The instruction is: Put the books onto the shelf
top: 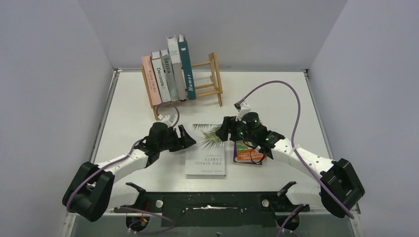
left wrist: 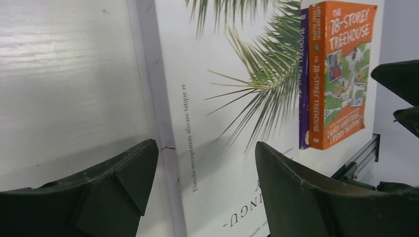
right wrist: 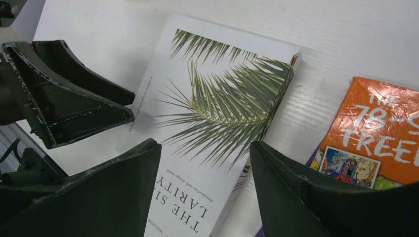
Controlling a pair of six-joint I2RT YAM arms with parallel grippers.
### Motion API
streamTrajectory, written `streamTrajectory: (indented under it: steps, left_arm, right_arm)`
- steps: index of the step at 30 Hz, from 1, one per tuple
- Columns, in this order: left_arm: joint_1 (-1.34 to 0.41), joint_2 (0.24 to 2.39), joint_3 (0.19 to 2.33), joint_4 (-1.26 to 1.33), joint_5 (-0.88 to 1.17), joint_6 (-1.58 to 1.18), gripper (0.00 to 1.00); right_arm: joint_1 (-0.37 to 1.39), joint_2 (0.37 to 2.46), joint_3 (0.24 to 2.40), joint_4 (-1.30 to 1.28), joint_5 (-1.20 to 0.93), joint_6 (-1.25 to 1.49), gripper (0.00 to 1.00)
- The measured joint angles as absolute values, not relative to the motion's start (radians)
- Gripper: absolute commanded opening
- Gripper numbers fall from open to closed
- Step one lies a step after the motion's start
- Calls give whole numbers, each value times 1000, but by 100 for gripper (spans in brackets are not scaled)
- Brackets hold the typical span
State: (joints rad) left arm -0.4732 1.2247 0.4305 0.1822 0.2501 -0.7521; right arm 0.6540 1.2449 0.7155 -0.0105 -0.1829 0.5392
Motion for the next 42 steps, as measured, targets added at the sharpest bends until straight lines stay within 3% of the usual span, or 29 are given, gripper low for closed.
streamTrajectory:
  steps: [4, 6, 10, 18, 29, 37, 42]
  left_arm:
    - [-476, 1257, 414, 196, 237, -756, 68]
    - [-477, 1281, 414, 213, 237, -759, 61]
    - [-477, 1314, 402, 268, 241, -775, 37]
    - [-477, 1335, 385, 349, 257, -788, 1]
    - [-472, 1301, 352, 422, 286, -816, 0]
    - [-360, 1164, 254, 540, 356, -867, 0]
    - [-310, 1183, 199, 704, 433, -925, 0]
  right_arm:
    - [657, 1229, 680, -4, -190, 564, 66]
    - [657, 1229, 658, 0, -192, 574, 66]
    - [662, 1229, 627, 1, -200, 592, 66]
    - [663, 1261, 606, 41, -216, 604, 66]
    - [651, 1306, 591, 71, -256, 618, 71]
    - [468, 1251, 551, 128, -450, 614, 73]
    - [451, 1289, 551, 187, -569, 615, 74]
